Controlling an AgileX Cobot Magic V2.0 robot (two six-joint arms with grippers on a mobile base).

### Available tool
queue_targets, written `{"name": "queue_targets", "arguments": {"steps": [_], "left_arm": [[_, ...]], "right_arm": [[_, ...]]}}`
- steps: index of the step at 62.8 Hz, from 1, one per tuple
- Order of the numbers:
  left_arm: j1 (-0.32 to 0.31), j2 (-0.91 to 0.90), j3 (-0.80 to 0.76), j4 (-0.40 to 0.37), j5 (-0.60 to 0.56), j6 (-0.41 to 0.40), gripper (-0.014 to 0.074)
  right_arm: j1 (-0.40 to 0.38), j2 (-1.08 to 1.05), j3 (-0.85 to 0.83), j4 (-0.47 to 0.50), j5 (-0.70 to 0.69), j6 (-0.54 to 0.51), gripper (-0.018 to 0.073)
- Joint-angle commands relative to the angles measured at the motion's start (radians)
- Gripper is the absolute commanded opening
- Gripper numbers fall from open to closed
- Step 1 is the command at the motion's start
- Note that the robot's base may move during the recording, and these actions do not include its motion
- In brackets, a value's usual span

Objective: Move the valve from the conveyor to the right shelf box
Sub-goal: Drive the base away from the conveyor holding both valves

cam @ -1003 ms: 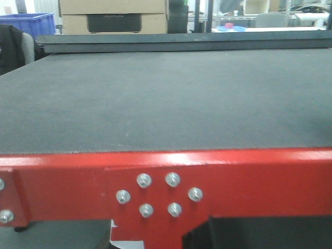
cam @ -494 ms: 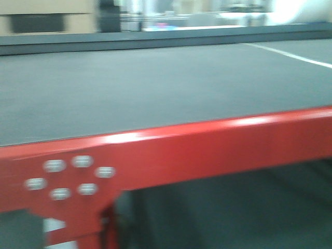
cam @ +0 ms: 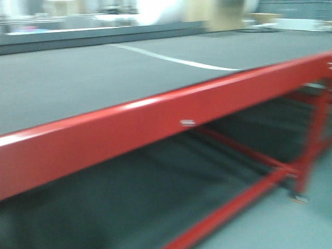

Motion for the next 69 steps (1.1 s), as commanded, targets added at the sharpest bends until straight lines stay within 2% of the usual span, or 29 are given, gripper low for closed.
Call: {"name": "queue_targets", "arguments": {"steps": [1, 69], "left_arm": [[-0.004, -0.03, -0.006, -0.001, -0.055, -0.002, -0.0111], [-0.004, -0.066, -0.006, 0.001, -0.055, -0.002, -0.0111]], "right_arm": [[-0.003, -0.012, -0.01, -0.006, -0.073, -0.005, -0.0162], [-0.003, -0.012, -0.01, -0.006, -0.073, -0.005, -0.0162]]}}
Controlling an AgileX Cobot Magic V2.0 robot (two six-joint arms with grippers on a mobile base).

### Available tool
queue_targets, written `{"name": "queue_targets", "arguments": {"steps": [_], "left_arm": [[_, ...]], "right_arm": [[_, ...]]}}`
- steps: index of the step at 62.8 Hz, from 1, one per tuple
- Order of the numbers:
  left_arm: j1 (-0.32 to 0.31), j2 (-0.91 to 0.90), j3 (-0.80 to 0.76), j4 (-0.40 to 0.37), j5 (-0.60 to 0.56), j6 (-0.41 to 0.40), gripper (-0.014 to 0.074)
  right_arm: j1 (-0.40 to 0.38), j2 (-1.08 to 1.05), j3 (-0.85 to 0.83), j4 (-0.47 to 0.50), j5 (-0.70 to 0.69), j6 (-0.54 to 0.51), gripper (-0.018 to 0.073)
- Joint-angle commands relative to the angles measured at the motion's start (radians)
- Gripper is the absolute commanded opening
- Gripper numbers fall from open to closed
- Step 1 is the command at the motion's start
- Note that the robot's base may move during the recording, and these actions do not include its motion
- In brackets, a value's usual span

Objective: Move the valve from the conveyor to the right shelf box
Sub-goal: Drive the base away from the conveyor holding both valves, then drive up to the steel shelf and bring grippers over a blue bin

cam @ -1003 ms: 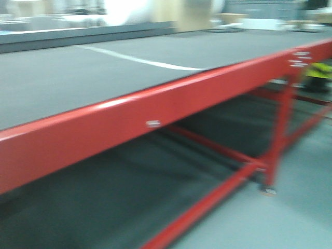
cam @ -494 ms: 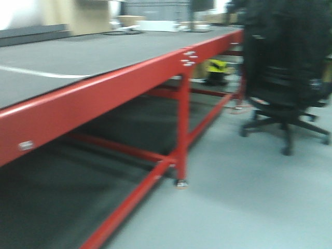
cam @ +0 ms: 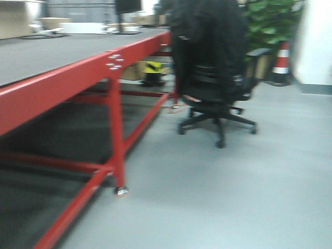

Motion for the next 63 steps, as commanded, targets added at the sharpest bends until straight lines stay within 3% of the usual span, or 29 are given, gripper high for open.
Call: {"name": "queue_targets", "arguments": {"steps": [1, 63], "left_arm": [[-0.004, -0.007, -0.006, 0.001, -0.059, -0.002, -0.0111], [-0.004, -0.007, -0.006, 0.001, -0.059, -0.002, -0.0111]], "right_arm": [[-0.003, -0.012, -0.01, -0.006, -0.073, -0.005, -0.0162], [-0.003, -0.012, -0.01, -0.006, -0.076, -0.005, -0.0162]]}}
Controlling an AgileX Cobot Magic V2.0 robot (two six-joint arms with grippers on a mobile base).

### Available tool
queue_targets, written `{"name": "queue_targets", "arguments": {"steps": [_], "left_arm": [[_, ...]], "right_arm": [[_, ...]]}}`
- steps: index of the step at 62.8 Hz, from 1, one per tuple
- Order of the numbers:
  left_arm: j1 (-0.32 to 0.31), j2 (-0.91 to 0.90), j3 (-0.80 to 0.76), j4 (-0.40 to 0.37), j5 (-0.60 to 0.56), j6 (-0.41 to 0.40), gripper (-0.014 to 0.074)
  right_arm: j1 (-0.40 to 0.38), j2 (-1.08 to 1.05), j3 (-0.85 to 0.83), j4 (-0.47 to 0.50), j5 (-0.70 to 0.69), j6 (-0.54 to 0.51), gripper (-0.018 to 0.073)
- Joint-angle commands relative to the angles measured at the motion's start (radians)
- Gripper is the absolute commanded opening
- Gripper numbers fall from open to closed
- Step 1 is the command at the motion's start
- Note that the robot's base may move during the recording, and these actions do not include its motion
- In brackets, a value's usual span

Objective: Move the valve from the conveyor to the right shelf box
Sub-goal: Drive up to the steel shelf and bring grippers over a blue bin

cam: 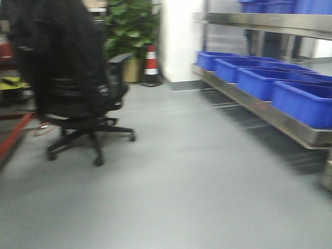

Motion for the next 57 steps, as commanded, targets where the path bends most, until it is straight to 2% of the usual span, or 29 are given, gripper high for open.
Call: {"name": "queue_targets", "arguments": {"steps": [1, 57], "left_arm": [[-0.004, -0.007, -0.006, -0.003, -0.059, -0.002, -0.0111], [-0.004, -0.007, -0.006, -0.003, -0.059, -0.002, -0.0111]], "right_arm": [[-0.003, -0.012, -0.01, -0.006, -0.076, -0.005, -0.0162], [-0.003, -0.012, -0.01, -0.006, -0.076, -0.005, -0.0162]]}}
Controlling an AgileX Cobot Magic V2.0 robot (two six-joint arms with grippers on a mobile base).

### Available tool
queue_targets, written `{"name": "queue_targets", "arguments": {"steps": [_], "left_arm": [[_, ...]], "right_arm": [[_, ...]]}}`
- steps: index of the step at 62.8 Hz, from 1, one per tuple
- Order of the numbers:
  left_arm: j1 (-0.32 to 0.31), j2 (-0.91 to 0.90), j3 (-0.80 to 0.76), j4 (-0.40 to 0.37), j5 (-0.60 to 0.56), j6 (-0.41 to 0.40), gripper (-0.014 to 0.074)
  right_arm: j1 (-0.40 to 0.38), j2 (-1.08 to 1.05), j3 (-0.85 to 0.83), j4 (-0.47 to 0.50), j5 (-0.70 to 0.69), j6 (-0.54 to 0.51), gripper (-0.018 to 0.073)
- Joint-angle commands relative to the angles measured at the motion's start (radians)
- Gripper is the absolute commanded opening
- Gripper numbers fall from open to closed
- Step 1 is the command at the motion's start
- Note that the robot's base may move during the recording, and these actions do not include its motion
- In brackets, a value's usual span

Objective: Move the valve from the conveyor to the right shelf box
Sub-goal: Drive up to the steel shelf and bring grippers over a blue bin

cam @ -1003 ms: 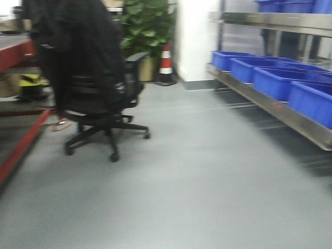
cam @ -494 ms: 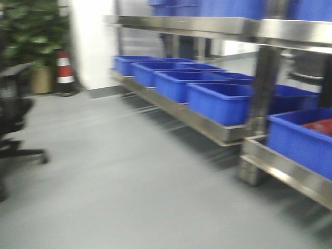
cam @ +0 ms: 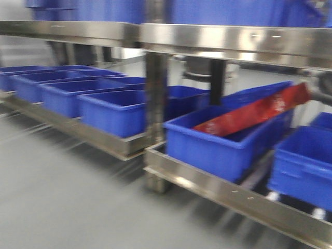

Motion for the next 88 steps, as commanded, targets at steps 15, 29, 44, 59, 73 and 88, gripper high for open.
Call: {"name": "queue_targets", "arguments": {"steps": [15, 29, 44, 59, 73, 88], "left_arm": [[-0.004, -0.007, -0.006, -0.003, -0.059, -0.002, -0.0111], [-0.004, -0.007, -0.006, -0.003, -0.059, -0.002, -0.0111], [-0.004, -0.007, -0.006, -0.003, -0.059, -0.002, -0.0111], [-0.004, -0.007, -0.006, -0.003, -0.059, -0.002, -0.0111], [-0.004, -0.007, -0.006, -0.003, -0.059, -0.002, -0.0111], [-0.004, -0.007, -0.006, -0.003, -0.059, -0.002, -0.0111]], "right_arm": [[-0.003, -0.012, -0.01, -0.006, -0.074, -0.005, -0.0162], [-0.003, -0.012, -0.01, -0.006, -0.074, -0.005, -0.0162], [-0.003, -0.012, -0.01, -0.006, -0.074, -0.005, -0.0162], [-0.003, -0.012, -0.01, -0.006, -0.074, -0.005, -0.0162], [-0.003, -0.012, -0.01, -0.006, -0.074, -0.005, -0.0162], [-0.003, -0.012, -0.01, -0.006, -0.074, -0.005, -0.0162]]}}
